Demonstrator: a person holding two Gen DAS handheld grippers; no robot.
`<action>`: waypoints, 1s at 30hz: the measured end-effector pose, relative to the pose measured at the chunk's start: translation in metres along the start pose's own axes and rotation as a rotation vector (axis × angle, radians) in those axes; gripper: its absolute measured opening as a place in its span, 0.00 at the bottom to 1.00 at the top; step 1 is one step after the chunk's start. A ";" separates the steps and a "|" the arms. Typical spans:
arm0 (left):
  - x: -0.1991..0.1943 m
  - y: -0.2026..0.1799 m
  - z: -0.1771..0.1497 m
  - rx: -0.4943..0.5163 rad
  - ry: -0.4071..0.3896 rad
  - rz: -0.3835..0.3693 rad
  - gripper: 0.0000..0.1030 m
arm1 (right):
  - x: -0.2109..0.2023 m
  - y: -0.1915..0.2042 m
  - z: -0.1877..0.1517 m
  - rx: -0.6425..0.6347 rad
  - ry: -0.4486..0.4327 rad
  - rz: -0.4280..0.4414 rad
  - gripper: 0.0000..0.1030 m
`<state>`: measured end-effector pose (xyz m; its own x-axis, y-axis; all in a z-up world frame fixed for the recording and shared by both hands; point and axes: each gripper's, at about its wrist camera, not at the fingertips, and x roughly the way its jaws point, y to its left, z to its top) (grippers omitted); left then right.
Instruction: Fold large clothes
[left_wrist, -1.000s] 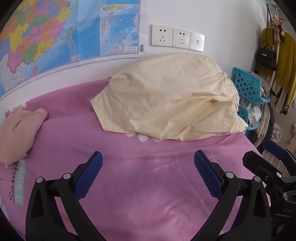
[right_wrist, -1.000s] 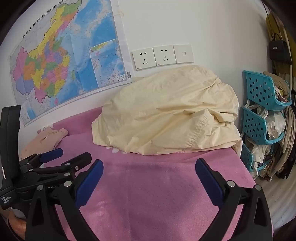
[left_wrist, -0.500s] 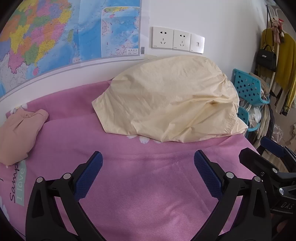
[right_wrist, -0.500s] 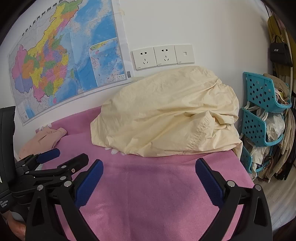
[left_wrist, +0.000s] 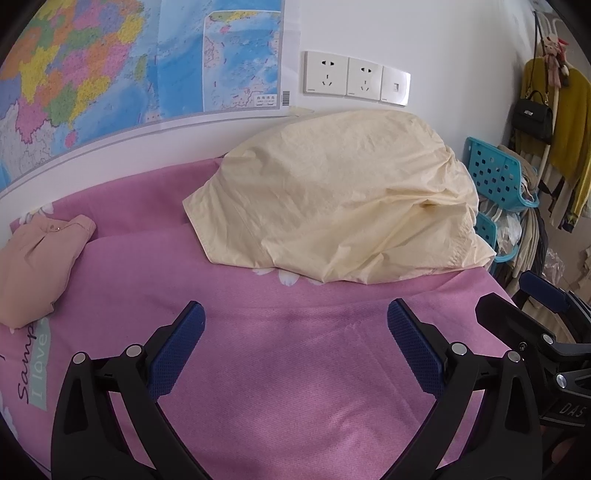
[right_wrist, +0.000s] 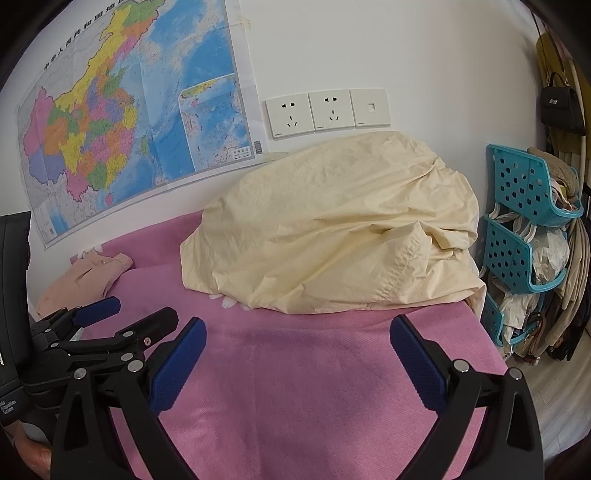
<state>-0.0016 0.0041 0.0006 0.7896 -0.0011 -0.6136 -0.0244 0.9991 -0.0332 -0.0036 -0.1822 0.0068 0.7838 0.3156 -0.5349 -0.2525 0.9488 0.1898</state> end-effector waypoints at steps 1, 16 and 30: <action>0.001 0.001 0.000 -0.001 0.001 -0.002 0.95 | 0.001 0.001 0.001 -0.001 0.001 0.000 0.94; 0.005 0.006 0.000 -0.013 0.012 -0.005 0.95 | 0.005 0.001 0.001 0.000 0.005 0.005 0.94; 0.015 0.009 0.001 -0.018 0.031 -0.008 0.95 | 0.018 0.004 0.000 -0.027 0.022 0.010 0.94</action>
<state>0.0108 0.0129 -0.0083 0.7703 -0.0104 -0.6376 -0.0295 0.9982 -0.0519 0.0099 -0.1726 -0.0021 0.7687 0.3249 -0.5509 -0.2754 0.9456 0.1733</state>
